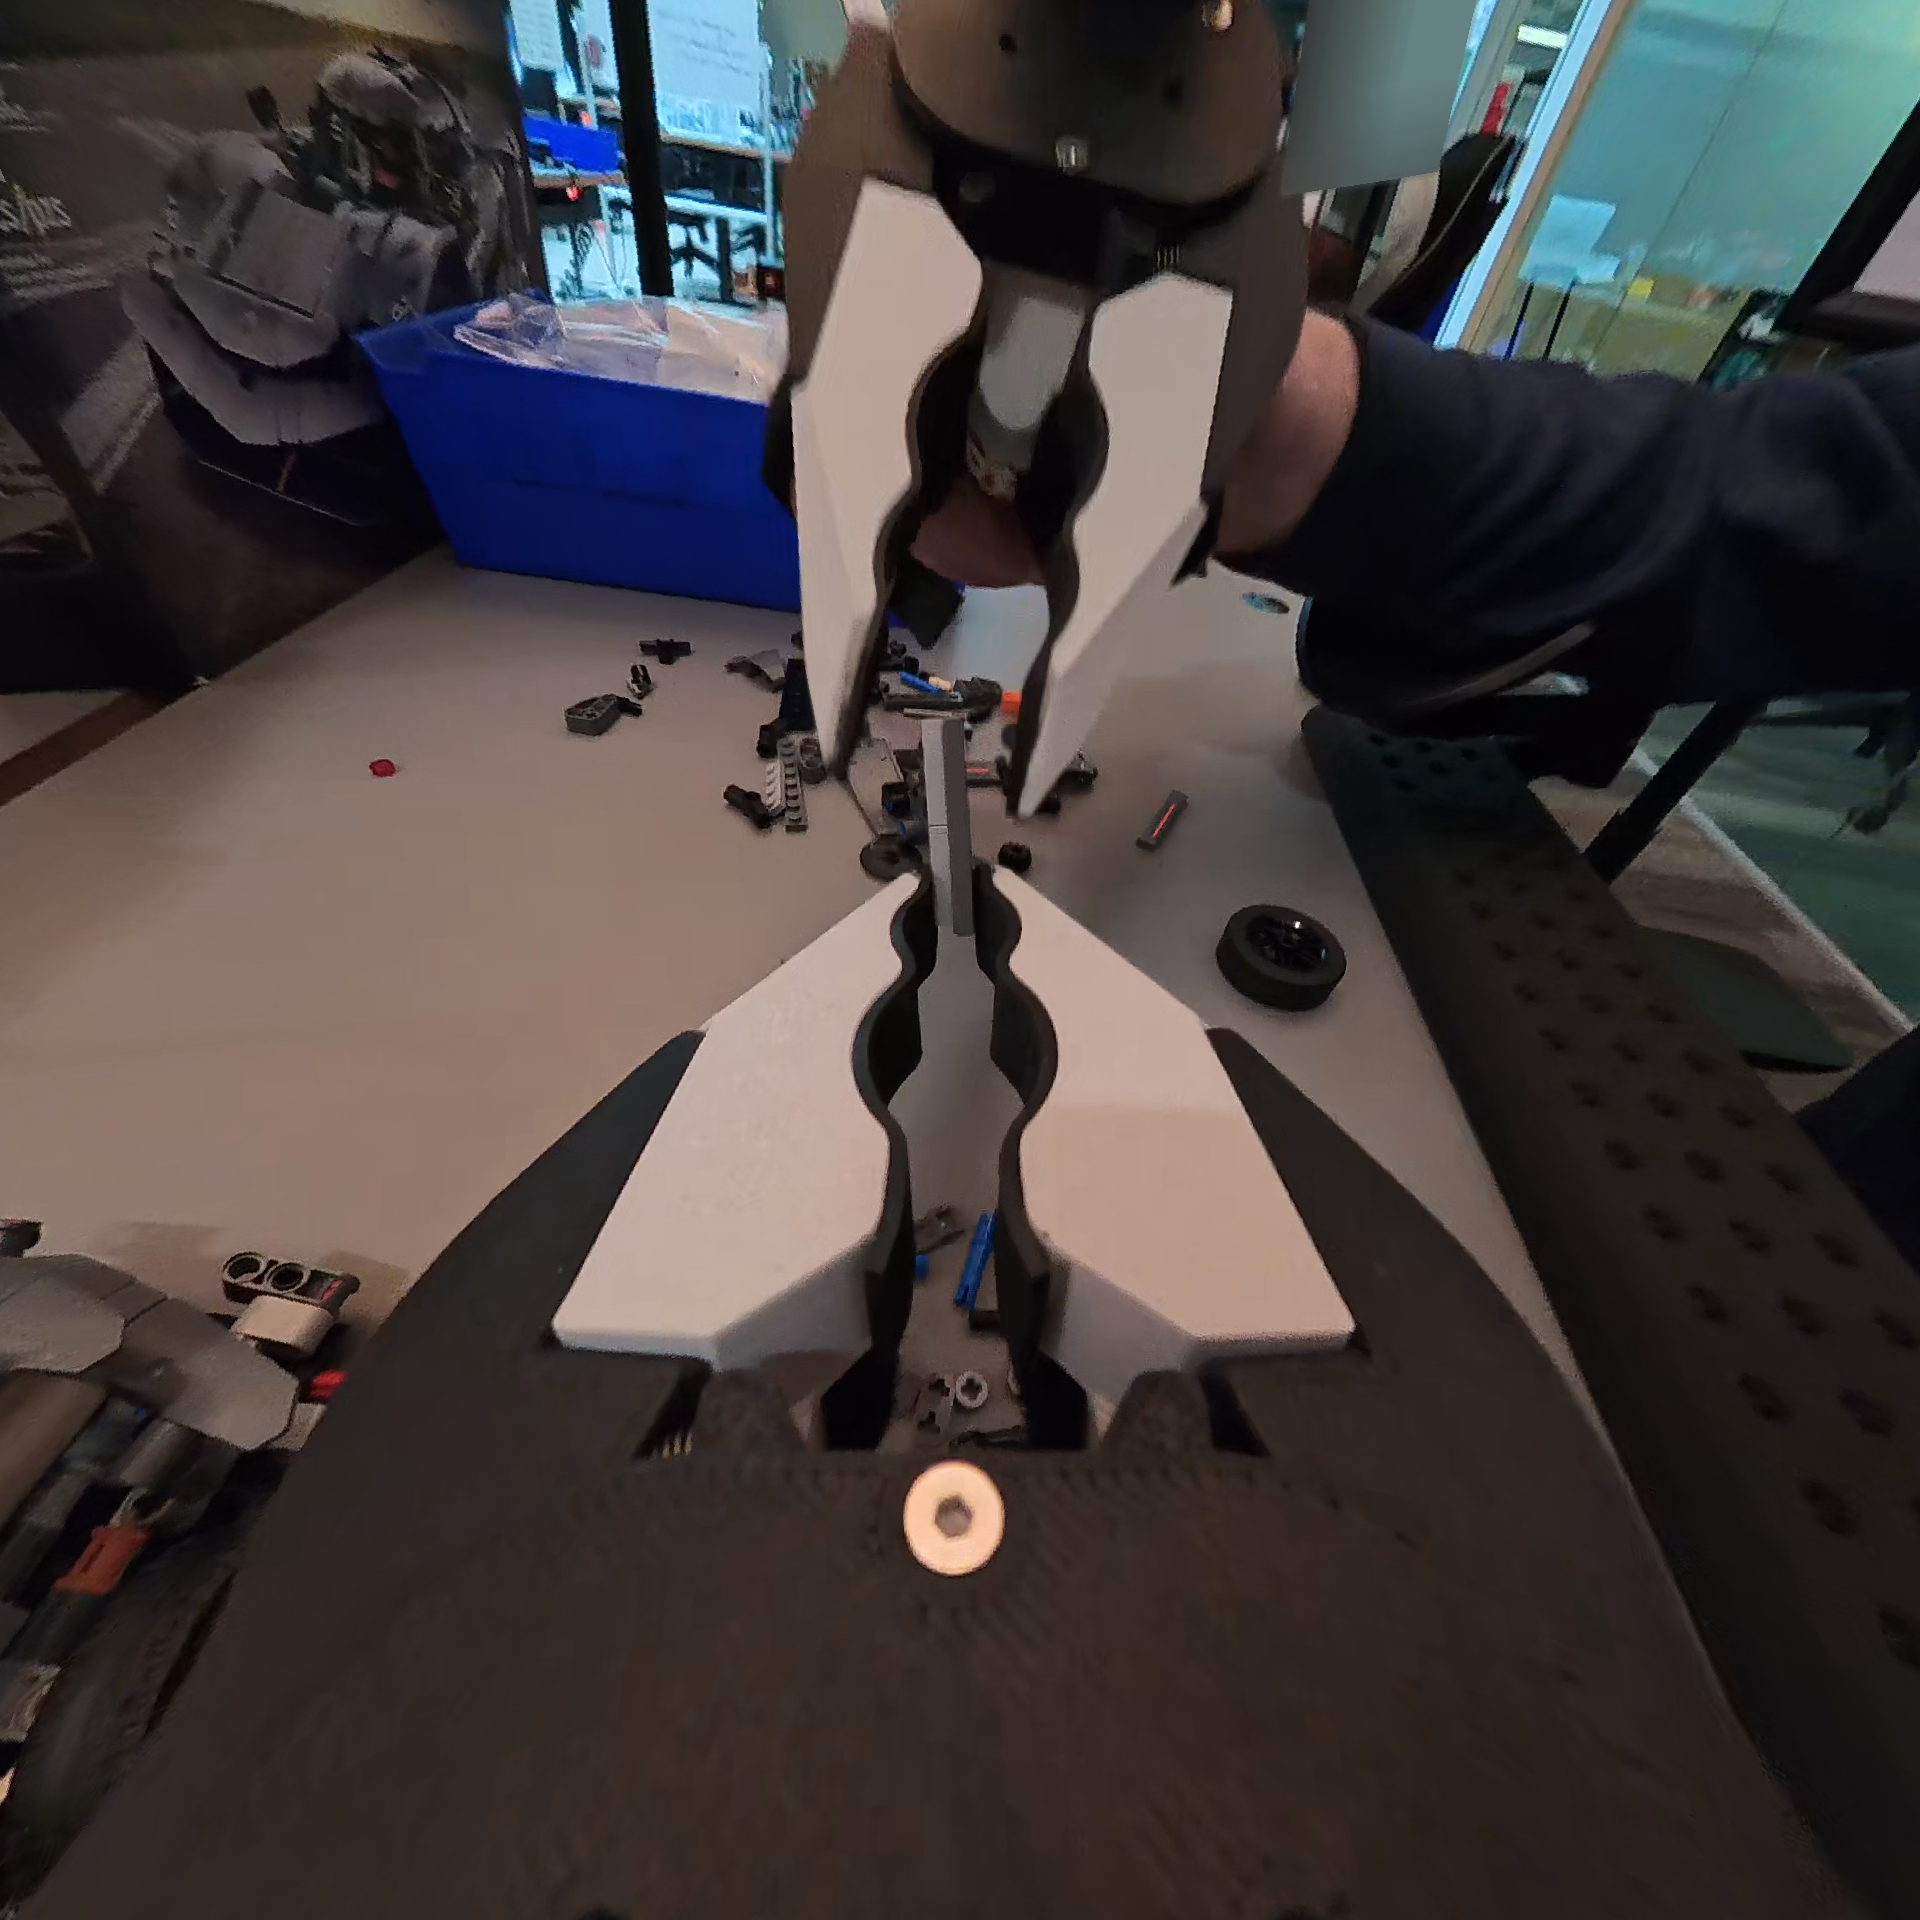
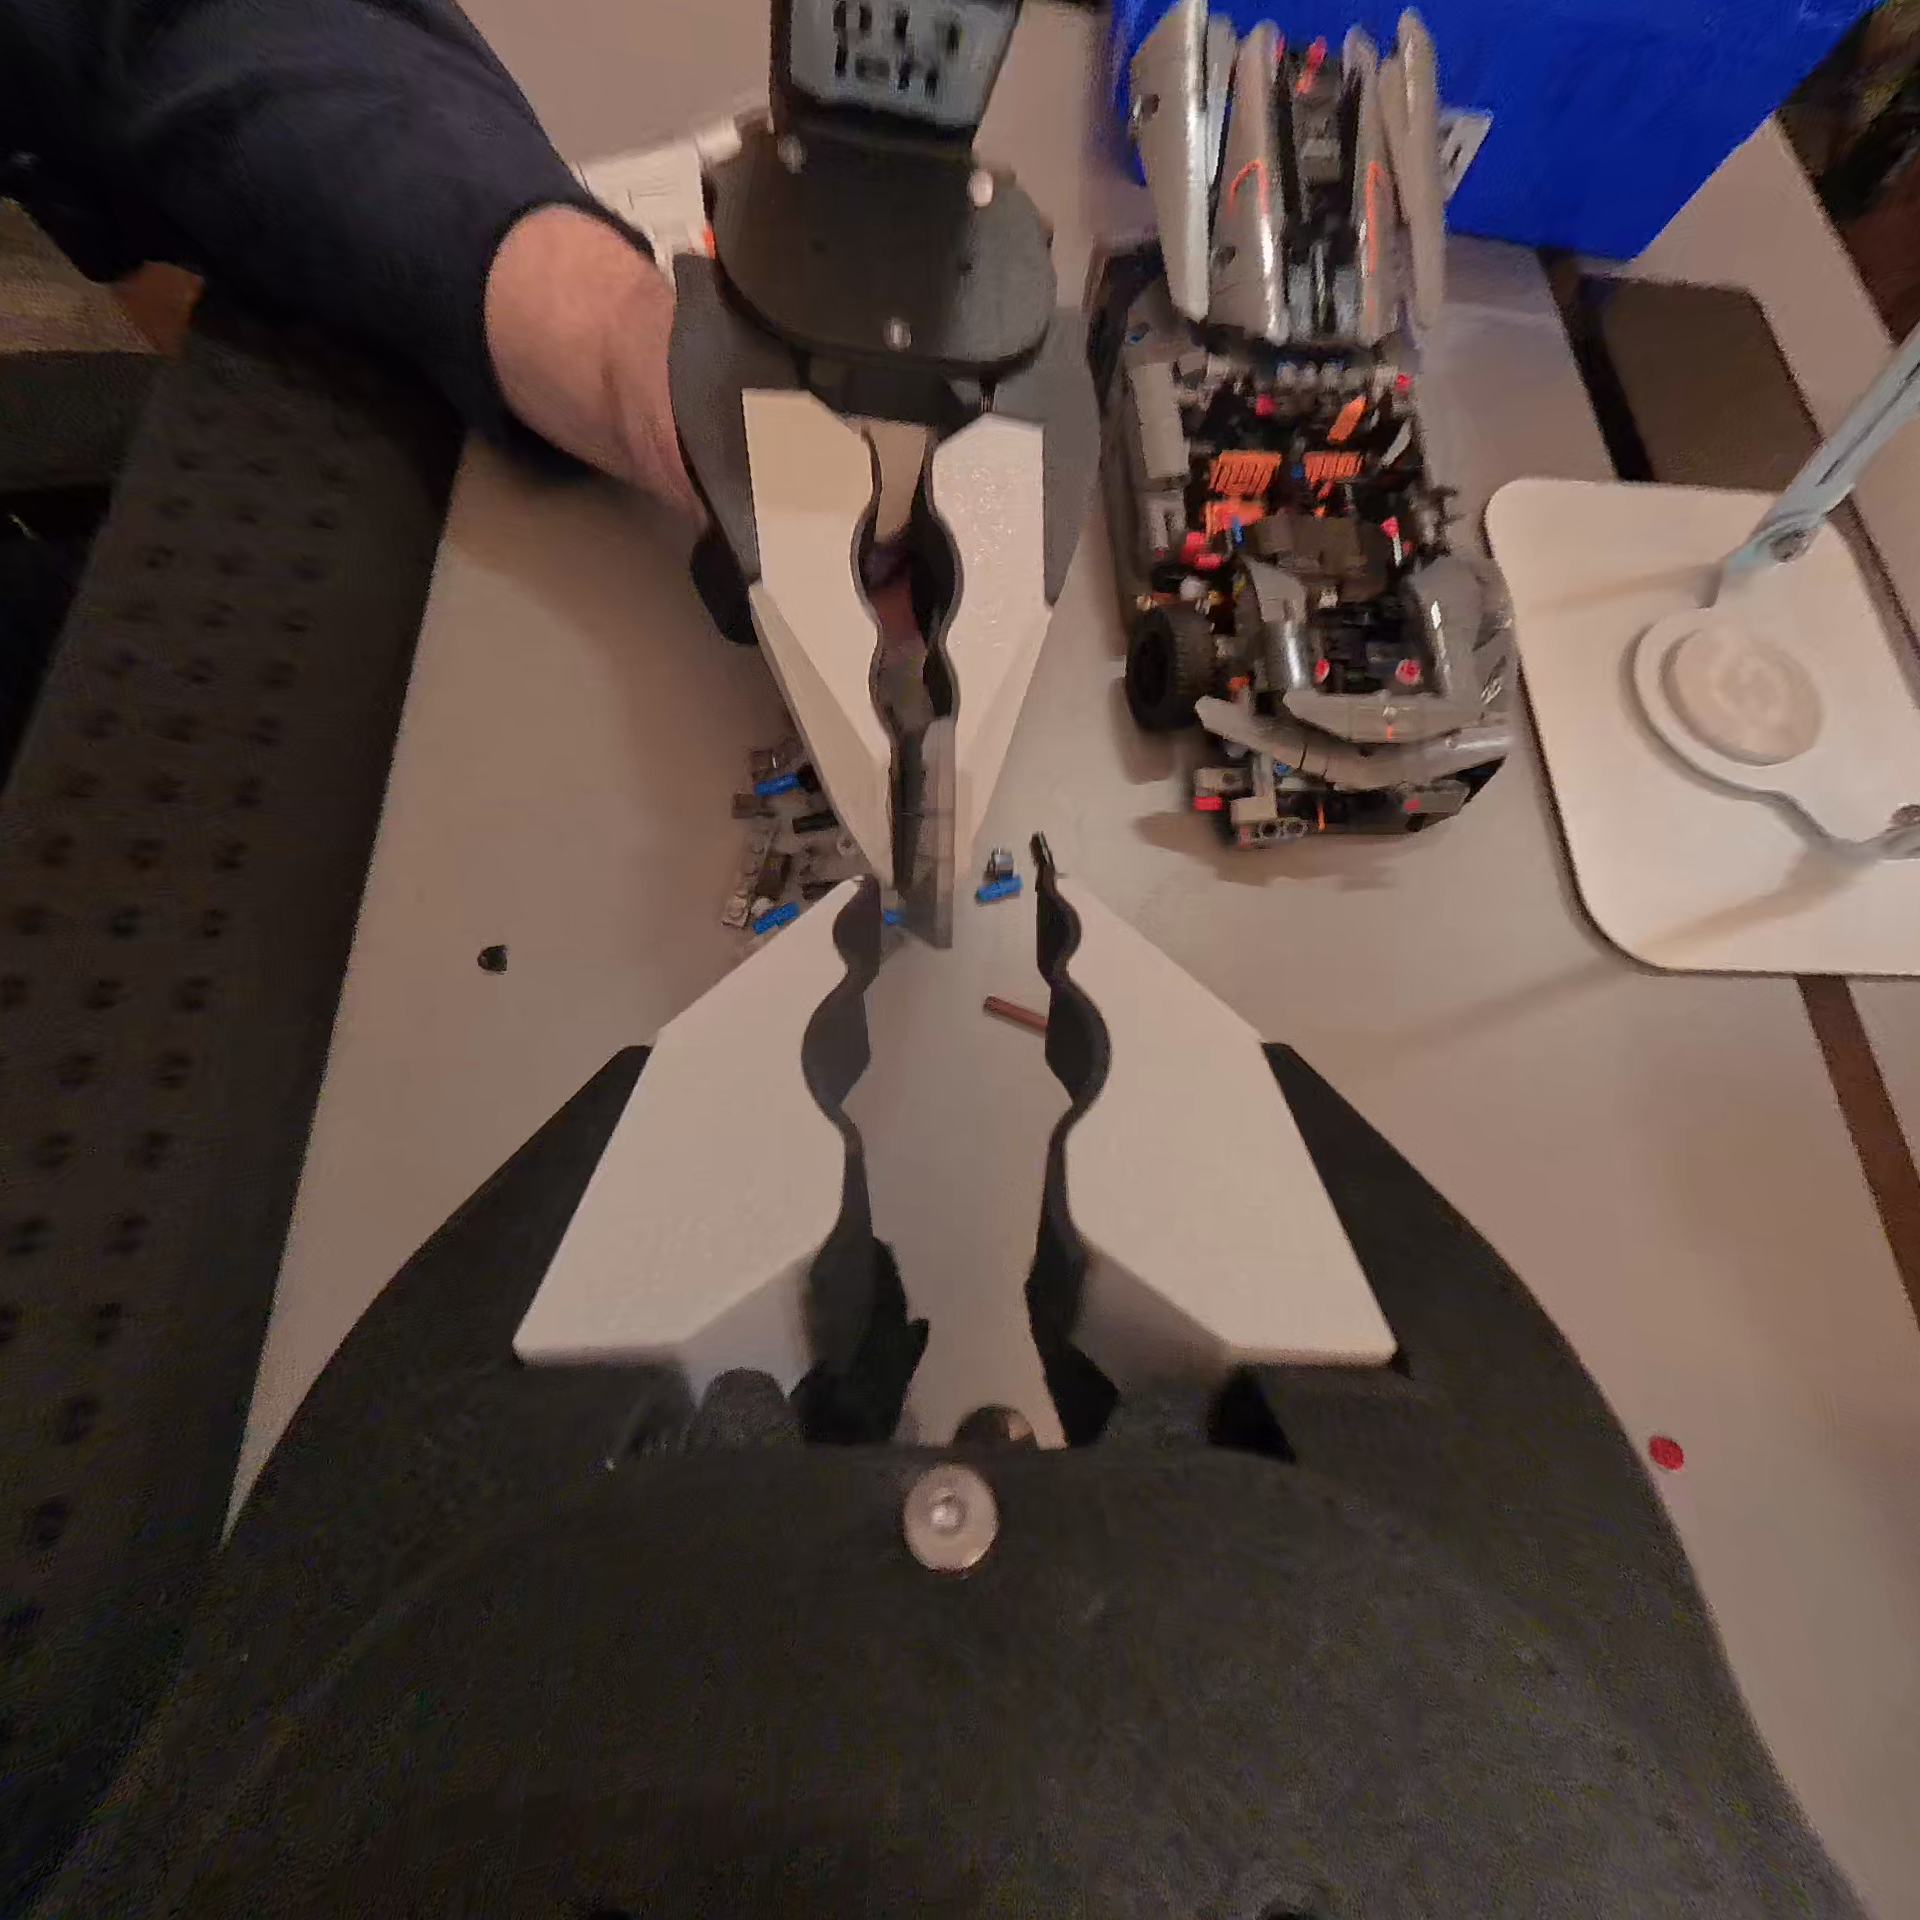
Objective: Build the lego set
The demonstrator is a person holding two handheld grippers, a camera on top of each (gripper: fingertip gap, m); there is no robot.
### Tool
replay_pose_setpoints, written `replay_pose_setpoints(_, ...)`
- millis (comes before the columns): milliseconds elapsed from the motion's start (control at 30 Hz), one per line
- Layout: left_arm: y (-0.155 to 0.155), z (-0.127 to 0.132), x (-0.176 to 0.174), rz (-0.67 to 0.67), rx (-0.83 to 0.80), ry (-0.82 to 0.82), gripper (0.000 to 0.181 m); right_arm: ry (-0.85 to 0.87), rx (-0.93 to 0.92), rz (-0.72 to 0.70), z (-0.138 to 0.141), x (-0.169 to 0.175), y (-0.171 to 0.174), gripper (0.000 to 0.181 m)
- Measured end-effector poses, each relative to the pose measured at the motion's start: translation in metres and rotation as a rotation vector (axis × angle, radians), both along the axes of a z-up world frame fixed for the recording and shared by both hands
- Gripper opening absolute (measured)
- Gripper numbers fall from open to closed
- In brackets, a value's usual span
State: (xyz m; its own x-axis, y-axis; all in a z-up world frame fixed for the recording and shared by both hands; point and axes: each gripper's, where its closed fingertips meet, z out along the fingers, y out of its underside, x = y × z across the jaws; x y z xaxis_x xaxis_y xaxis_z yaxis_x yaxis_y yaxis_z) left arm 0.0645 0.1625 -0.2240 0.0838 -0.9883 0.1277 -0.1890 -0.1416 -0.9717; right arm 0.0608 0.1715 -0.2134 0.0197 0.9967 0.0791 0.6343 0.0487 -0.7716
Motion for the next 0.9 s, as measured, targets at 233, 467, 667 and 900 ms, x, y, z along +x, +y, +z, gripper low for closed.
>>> replay_pose_setpoints(233, 0.000, 0.001, -0.001, -0.012, -0.004, -0.027, 0.005, -0.012, -0.040, 0.036, -0.007, -0.004, -0.007, 0.004)
replay_pose_setpoints(467, 0.006, -0.009, -0.001, 0.029, 0.024, 0.023, 0.020, -0.122, -0.192, -0.032, -0.027, 0.023, 0.002, 0.004)
replay_pose_setpoints(667, 0.008, -0.020, 0.000, 0.042, 0.045, 0.072, 0.021, -0.348, -0.355, 0.014, -0.074, 0.039, -0.021, 0.004)
replay_pose_setpoints(900, 0.008, -0.026, 0.000, 0.040, 0.033, 0.095, 0.016, -0.470, -0.438, 0.022, -0.104, 0.042, -0.031, 0.004)
